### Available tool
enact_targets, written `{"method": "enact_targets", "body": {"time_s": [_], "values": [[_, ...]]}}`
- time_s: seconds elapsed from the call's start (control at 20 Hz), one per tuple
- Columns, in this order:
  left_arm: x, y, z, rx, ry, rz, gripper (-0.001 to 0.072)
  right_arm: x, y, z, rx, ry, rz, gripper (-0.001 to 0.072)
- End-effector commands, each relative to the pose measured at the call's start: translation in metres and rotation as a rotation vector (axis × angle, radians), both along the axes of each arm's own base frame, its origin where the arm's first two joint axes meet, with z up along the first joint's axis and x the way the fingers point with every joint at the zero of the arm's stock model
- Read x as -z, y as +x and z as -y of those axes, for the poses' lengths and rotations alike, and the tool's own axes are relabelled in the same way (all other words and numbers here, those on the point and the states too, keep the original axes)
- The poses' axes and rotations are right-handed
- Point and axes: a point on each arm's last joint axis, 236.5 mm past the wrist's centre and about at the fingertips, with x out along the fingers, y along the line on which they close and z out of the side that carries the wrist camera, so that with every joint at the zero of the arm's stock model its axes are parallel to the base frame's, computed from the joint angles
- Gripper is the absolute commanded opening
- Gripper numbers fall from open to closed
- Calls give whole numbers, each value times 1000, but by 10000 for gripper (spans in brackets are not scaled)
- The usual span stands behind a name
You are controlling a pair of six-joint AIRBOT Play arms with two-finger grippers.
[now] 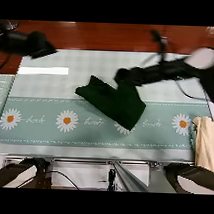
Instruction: Fold the shirts.
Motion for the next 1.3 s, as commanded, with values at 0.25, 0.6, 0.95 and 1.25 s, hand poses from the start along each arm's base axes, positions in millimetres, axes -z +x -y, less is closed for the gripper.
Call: {"method": "enact_targets", "body": {"time_s": [0.25,0.6,0.95,1.25], "values": [[65,-105,-21,-95,7,10,22,101,66,-131,-72,28,-150,45],[122,-95,-18,-131,-42,-148,22,47,84,-34,-38,13,-230,630],[123,-95,-18,-130,-41,-150,22,-16,31,198,315,-557,63,629],[132,-99,-16,-123,-39,-172,22,102,-67,175,767,-58,-81,637]]}}
